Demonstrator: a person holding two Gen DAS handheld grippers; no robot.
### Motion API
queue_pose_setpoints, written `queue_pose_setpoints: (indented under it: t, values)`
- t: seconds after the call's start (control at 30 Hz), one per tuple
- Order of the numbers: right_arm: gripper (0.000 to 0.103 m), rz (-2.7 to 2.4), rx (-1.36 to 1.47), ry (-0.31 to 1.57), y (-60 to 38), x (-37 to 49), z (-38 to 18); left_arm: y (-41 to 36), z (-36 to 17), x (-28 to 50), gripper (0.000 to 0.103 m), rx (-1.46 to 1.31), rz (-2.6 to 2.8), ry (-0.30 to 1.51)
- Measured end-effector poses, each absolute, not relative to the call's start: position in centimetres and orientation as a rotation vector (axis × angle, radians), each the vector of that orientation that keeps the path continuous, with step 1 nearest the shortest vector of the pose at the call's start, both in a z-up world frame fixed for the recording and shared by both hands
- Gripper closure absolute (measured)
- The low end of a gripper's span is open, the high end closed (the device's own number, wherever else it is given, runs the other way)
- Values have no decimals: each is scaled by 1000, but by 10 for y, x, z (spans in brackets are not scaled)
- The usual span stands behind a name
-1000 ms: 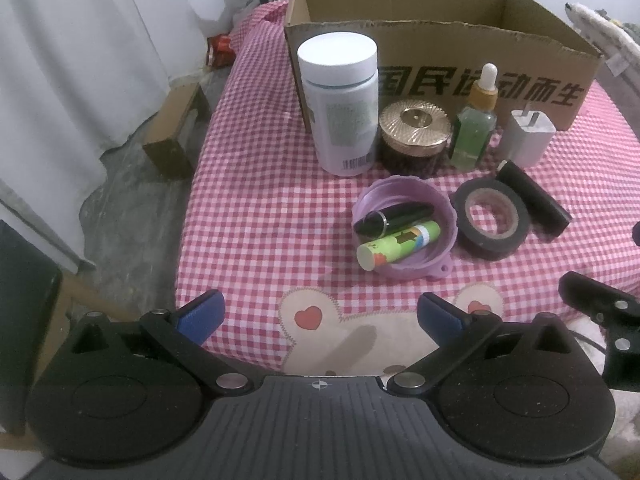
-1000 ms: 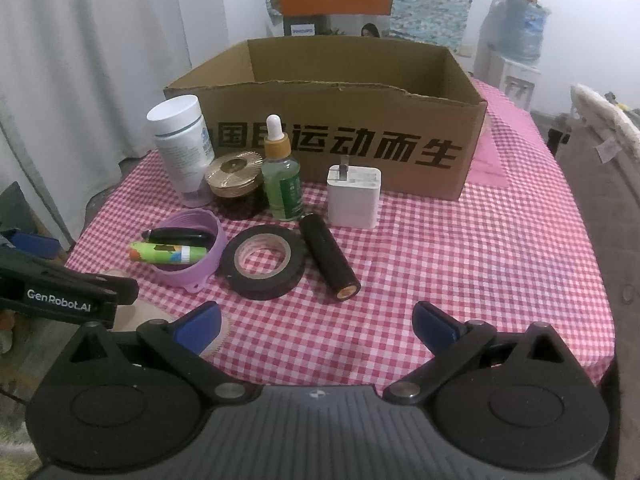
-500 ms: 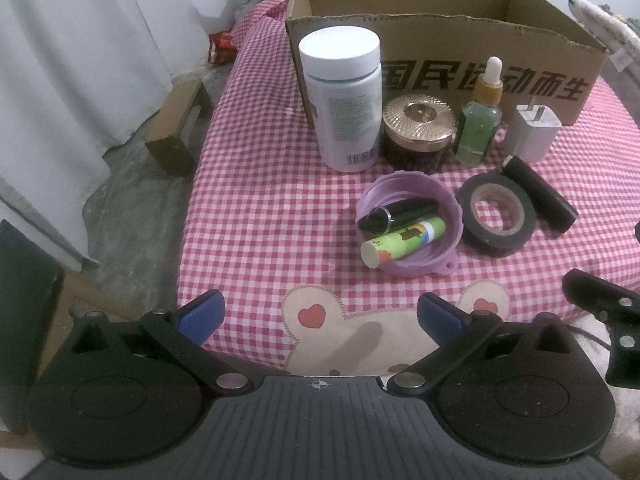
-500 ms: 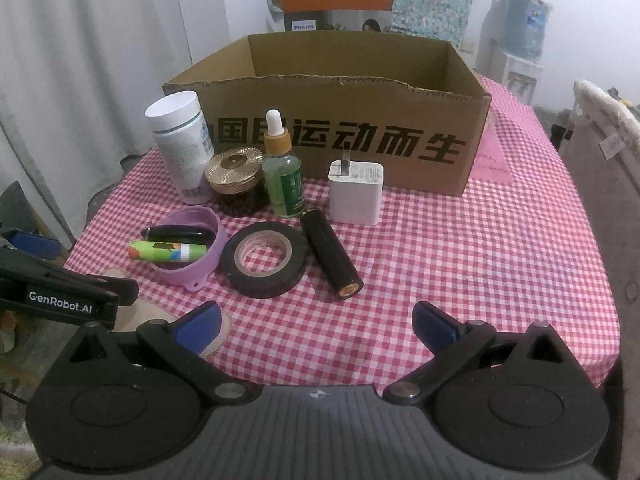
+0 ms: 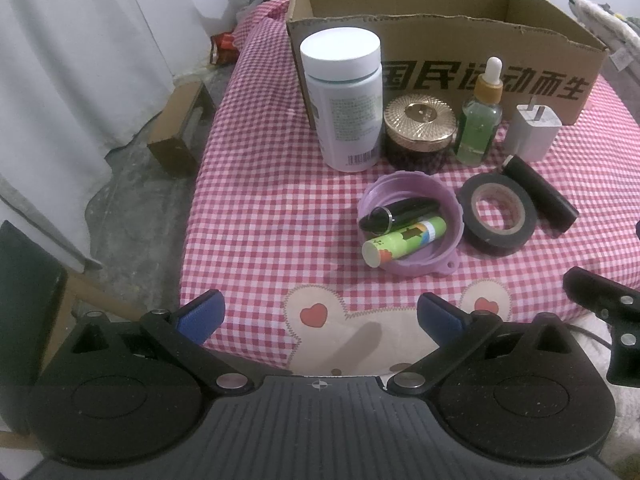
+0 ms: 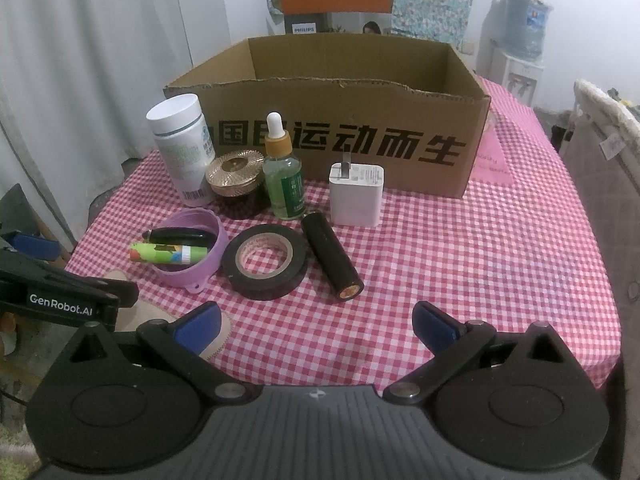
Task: Organize rigid objects
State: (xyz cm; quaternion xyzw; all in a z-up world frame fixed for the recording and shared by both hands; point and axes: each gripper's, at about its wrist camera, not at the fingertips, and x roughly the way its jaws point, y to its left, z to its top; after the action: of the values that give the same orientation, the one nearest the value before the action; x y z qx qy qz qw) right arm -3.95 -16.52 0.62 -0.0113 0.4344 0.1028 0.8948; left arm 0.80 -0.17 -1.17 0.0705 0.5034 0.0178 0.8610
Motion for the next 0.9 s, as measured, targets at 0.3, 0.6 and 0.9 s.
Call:
queue_pose_setpoints:
  t: [0.3, 0.6, 0.9]
  values:
    - [0, 210, -27, 896, -165, -40, 7, 0, -10, 7, 0, 150, 39, 1055]
    - [0, 212, -27, 892, -165, -39, 8, 0, -10, 7, 0, 151, 40, 1053]
    - [0, 193, -20, 867, -172, -37, 11, -4, -5, 9, 0, 162, 23, 1029]
